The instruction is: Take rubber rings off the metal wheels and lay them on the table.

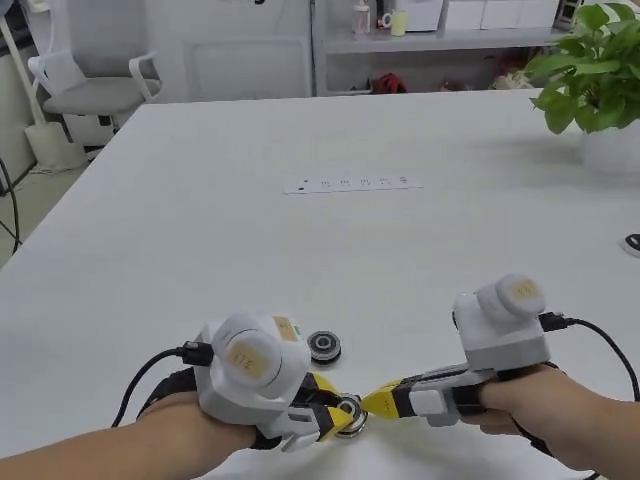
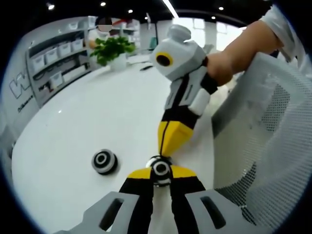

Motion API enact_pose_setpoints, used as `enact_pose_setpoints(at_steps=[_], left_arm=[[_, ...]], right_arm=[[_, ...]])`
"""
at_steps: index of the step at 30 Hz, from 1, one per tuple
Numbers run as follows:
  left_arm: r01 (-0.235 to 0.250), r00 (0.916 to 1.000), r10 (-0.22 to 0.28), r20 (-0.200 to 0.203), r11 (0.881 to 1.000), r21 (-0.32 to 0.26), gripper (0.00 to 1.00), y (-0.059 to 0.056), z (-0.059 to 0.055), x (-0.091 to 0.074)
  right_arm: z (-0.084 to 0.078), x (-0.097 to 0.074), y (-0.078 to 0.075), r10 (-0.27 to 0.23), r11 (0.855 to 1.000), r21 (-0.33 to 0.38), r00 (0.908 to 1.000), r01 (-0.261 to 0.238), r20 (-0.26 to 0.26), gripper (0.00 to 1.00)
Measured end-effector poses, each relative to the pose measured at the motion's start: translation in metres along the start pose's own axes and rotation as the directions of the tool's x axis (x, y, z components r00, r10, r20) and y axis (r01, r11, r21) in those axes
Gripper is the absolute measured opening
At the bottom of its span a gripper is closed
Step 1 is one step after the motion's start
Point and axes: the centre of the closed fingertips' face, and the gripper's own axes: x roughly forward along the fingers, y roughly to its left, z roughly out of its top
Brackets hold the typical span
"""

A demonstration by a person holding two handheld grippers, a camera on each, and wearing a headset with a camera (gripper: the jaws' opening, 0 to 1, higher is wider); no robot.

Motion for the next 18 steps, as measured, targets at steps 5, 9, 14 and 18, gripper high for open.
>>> enact_pose_setpoints(at_steps=[5, 9, 14, 18], left_arm=[[0.002, 1.0, -0.002, 0.001, 1.0, 0.0, 0.12, -0.0004, 0.0001, -0.0002], [0.003, 1.0, -0.003, 0.002, 1.0, -0.001, 0.12, -0.0003, 0.0, -0.0002], [0.005, 1.0, -0.005, 0.002, 1.0, 0.003, 0.12, -0.001, 0.0001, -0.0002], [0.006, 1.0, -0.006, 0.002, 1.0, 0.004, 0.12, -0.0014, 0.0001, -0.0004]], right_arm=[[0.0003, 0.0018, 0.0038, 0.016, 1.0, -0.007, 0.9999, -0.016, -0.004, 0.0], [0.0003, 0.0019, 0.0052, 0.022, 1.0, -0.011, 0.9998, -0.022, -0.003, 0.0], [-0.0003, 0.0026, 0.0077, 0.035, 0.999, -0.013, 0.9994, -0.035, -0.007, 0.0], [0.0014, 0.0034, 0.0099, 0.047, 0.999, -0.016, 0.9989, -0.047, -0.003, 0.0]])
